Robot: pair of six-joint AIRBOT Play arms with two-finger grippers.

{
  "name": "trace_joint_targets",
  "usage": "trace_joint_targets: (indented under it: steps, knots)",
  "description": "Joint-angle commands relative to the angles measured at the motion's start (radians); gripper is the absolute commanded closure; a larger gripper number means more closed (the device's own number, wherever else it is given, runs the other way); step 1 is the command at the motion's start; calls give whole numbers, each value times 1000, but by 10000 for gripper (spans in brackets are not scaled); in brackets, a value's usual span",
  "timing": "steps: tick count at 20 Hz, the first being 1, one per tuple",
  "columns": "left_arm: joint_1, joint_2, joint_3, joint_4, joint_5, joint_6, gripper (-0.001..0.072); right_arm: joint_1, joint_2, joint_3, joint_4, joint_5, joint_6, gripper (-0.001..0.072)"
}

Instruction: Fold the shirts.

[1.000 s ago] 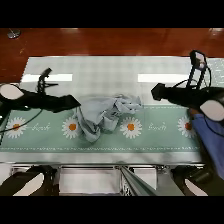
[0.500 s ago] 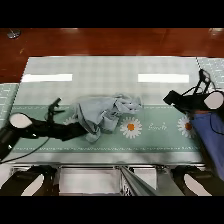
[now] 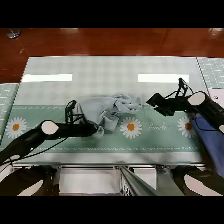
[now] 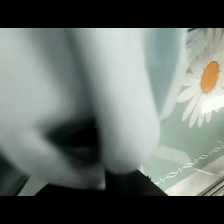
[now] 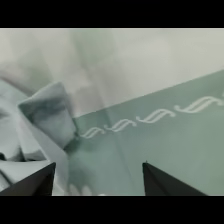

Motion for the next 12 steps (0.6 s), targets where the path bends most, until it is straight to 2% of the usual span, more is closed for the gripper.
trace_joint_targets:
  steps: [1,3,7,8,9,10,12]
  knots:
    - [-4,-57,101,-2,-71,100,677,2,-95,17,268,-8,-178,92]
    - [18,-40,150,7,-111,103,677,13,-158,61,320,13,-208,92]
    - [62,-12,216,10,-167,103,677,142,-292,195,318,8,-212,93]
    - [76,-5,230,15,-178,104,677,159,-332,231,318,27,-193,134]
    - [101,3,251,26,-200,104,677,163,-362,262,319,68,-181,344]
    - [142,15,285,34,-232,111,677,163,-377,296,315,118,-209,686]
    - [260,55,385,37,-293,129,677,125,-348,405,273,209,-238,693]
